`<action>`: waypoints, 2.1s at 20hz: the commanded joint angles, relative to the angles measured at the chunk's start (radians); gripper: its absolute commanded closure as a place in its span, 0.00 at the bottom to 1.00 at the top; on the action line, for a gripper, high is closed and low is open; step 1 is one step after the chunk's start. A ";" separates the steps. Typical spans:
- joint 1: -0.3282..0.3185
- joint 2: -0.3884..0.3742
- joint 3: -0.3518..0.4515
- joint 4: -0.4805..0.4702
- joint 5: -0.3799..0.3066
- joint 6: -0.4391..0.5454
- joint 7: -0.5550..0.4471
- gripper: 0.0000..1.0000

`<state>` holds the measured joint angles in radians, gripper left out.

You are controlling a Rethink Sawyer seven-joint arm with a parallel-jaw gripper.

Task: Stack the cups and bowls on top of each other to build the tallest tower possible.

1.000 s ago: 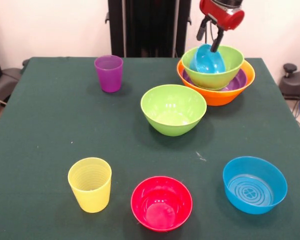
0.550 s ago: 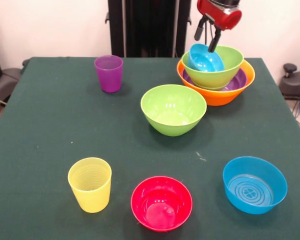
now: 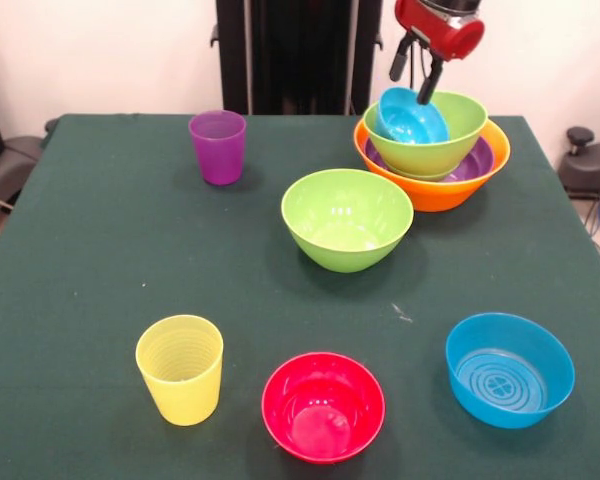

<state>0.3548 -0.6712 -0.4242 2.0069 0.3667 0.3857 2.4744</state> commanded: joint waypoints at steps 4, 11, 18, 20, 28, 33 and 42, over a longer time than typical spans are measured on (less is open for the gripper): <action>-0.048 0.055 0.101 -0.020 -0.019 -0.015 0.088 0.00; -0.123 0.043 0.113 0.019 -0.053 -0.063 0.034 0.00; -0.141 0.058 0.134 0.019 -0.062 -0.095 0.045 0.00; -0.128 0.064 0.131 0.010 -0.058 -0.089 0.059 0.00; -0.097 0.079 0.122 -0.003 -0.045 -0.079 0.083 0.00; -0.067 0.067 0.100 -0.021 -0.036 -0.027 0.098 0.00; -0.116 0.084 0.143 -0.003 -0.039 -0.096 0.064 0.00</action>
<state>0.2752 -0.6651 -0.4105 2.0069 0.3667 0.3530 2.4744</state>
